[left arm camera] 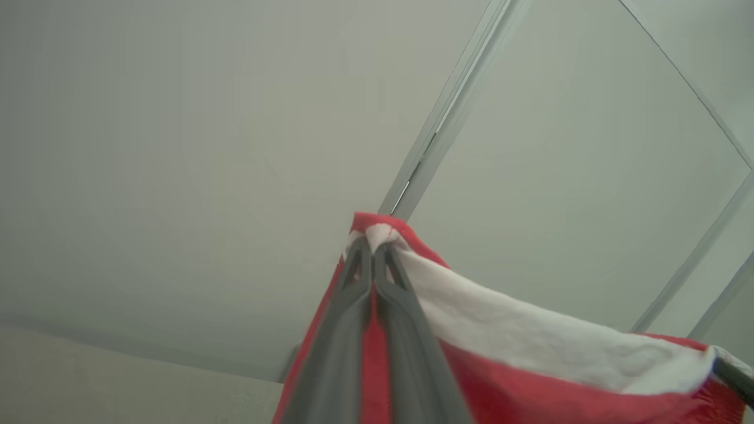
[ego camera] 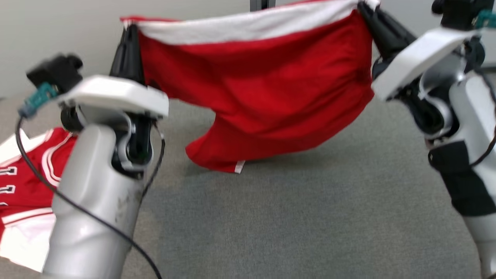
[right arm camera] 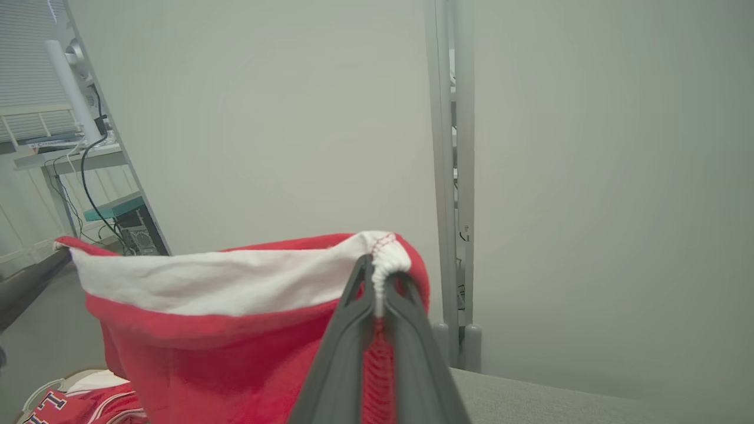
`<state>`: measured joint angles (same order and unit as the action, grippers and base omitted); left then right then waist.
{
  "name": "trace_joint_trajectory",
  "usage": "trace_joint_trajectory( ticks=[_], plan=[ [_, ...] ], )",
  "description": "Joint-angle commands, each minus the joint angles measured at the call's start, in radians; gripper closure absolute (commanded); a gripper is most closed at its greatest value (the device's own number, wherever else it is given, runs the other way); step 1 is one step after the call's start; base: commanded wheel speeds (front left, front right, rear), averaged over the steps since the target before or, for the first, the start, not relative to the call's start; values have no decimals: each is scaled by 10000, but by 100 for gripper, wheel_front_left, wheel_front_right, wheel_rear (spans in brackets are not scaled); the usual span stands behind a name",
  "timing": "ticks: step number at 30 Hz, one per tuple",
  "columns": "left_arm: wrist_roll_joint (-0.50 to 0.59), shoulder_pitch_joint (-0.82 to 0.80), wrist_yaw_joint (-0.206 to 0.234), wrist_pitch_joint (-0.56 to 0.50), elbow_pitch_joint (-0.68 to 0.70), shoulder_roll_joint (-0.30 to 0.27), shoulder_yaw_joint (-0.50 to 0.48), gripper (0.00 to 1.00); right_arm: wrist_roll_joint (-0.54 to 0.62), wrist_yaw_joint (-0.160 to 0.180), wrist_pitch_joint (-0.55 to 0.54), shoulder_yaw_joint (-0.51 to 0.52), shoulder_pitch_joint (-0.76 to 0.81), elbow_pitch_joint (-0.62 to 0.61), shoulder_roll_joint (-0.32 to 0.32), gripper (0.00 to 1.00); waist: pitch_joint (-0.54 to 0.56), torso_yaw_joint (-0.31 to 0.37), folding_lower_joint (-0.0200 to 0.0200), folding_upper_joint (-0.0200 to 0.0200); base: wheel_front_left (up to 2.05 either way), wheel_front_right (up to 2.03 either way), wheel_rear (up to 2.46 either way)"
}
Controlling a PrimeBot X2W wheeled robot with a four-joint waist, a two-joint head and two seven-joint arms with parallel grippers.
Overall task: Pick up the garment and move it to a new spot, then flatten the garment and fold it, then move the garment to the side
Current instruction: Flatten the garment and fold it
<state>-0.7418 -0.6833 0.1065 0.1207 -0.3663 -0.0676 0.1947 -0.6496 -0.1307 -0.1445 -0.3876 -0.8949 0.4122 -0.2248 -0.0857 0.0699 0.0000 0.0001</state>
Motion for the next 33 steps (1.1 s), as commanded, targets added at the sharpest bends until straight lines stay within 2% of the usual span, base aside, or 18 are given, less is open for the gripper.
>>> trace_joint_trajectory(
  ticks=[1, 4, 5, 8, 11, 12, 17, 22, 28, 33],
  plan=[
    [-177, -719, -8, -261, -242, -13, -60, 100, -130, -3, -112, 109, -510, 165, -18, 100, -1083, -8, 0, -1, 0, 0, 0],
    [-245, -2211, -19, -728, -943, -43, -22, 100, -107, -3, -18, 157, -1678, 577, 2, 100, -2102, -42, 0, -1, 0, 0, 0],
    [-245, -2211, -19, -728, -943, -43, -22, 100, -107, -3, -18, 157, -1678, 577, 2, 100, -2102, -42, 0, -1, 0, 0, 0],
    [-185, -3842, -149, -652, -1856, 3, 6, 100, 38, -3, 403, 334, -2965, 1466, 140, 100, -2838, -162, 0, -1, 0, 0, 0],
    [-80, -5387, -338, -48, -2576, 52, 94, 100, 171, -3, 1272, 515, -4365, 2405, 372, 100, -3398, -255, 0, -1, 0, 0, 0],
    [-66, -6174, -576, 429, -3027, 102, 236, 100, 171, -4, 2004, 495, -5039, 2924, 511, 100, -3629, -357, 0, -1, 0, 0, 0],
    [77, -7507, -903, 1312, -3676, 156, 561, 100, -222, -4, 3550, -274, -5992, 3638, 399, 100, -4039, -576, 0, -1, 0, 0, 0],
    [-66, -7196, -845, 1426, -3593, 141, 921, 100, -782, -4, 4038, -998, -5691, 4184, 28, 100, -4494, -796, 0, -1, 0, 0, 0],
    [-148, -6283, -558, 1426, -3588, 144, 1424, 100, -1713, -4, 4116, -1025, -5133, 4634, -36, 100, -5334, -958, 0, -1, 0, 0, 0],
    [-215, -5419, -859, 1428, -4197, 148, 1809, 100, -2608, -4, 4085, -1819, -4278, 4918, 77, 100, -5553, -988, 0, -1, 0, 0, 0]
  ],
)
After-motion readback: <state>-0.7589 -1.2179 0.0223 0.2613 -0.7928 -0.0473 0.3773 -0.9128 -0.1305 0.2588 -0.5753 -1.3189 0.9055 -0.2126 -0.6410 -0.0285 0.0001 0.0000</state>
